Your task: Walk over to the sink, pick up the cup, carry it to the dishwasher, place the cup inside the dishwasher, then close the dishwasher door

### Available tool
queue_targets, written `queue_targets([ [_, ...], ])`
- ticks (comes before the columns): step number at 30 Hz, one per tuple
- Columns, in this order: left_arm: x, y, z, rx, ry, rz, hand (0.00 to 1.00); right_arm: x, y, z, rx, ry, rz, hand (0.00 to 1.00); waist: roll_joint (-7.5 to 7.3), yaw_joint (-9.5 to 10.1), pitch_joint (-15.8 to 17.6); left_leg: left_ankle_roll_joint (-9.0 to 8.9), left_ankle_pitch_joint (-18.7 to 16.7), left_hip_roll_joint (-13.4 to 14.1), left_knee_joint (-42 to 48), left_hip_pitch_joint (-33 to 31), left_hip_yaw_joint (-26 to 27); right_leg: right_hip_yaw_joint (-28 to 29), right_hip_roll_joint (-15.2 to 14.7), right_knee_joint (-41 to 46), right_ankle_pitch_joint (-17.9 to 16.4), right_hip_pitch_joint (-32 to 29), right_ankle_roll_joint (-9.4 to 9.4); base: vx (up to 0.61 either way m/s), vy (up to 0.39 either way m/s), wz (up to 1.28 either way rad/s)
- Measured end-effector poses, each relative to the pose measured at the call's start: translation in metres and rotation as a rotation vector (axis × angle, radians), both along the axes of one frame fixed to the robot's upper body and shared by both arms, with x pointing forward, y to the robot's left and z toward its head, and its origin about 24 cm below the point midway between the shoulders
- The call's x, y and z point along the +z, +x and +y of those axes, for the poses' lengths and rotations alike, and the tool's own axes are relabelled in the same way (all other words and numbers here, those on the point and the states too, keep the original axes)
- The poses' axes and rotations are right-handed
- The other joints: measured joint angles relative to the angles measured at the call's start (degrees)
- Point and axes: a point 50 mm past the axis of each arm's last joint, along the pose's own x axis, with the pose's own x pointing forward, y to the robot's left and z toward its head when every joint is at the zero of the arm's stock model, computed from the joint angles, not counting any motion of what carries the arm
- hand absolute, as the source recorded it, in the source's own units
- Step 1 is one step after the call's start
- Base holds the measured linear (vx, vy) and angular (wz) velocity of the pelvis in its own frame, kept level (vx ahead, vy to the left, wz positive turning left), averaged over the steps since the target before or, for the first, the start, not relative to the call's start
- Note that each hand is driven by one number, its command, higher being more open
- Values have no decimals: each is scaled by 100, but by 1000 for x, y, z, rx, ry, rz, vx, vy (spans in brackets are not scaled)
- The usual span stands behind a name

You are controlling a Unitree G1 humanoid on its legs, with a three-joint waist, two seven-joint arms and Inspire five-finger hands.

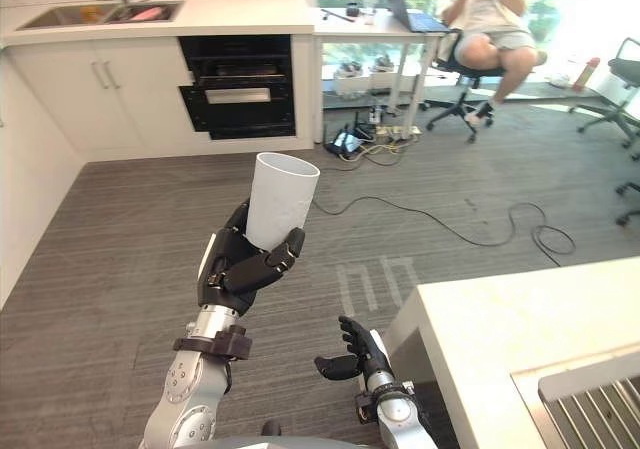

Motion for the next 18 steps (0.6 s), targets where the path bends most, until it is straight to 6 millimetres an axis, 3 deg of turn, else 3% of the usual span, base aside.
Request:
queue_targets([
  [4, -12, 5, -9, -29, 18, 51, 30, -2, -12, -24, -130, -32, 21, 90, 65, -76, -39, -13, 0, 27, 0, 23, 9, 14, 38, -33, 13, 62, -4, 4, -4, -1],
  [8, -21, 5, -11, -27, 63, 96, 30, 1, -10, -25, -157, -32, 6, 90, 264, -37, -37, -48, 34, -8, -30, 9, -139, -6, 96, 76, -50, 113, -27, -25, -23, 23],
  [12, -24, 5, 0, 32, 69, 115, 30, 4, -8, -30, -252, -24, -8, 90, 358, 20, -8, -13, 60, -67, 23, -64, -668, -530, 9, 448, -319, 151, -18, -58, -42, 67],
  [15, -23, 7, 7, 62, 70, 112, 30, 4, -9, -33, -296, -32, -8, 90, 394, 28, 55, -36, 21, -149, 441, -533, -1047, -923, 12, 551, -382, 32, -29, -97, -37, 83],
  [18, -24, 7, 10, 81, 67, 121, 30, 7, -4, -39, -303, -52, -23, 90, 475, 68, 233, 288, -311, 56, 901, -1004, -282, -1606, -58, 479, -359, 13, -91, -126, -48, 115],
])
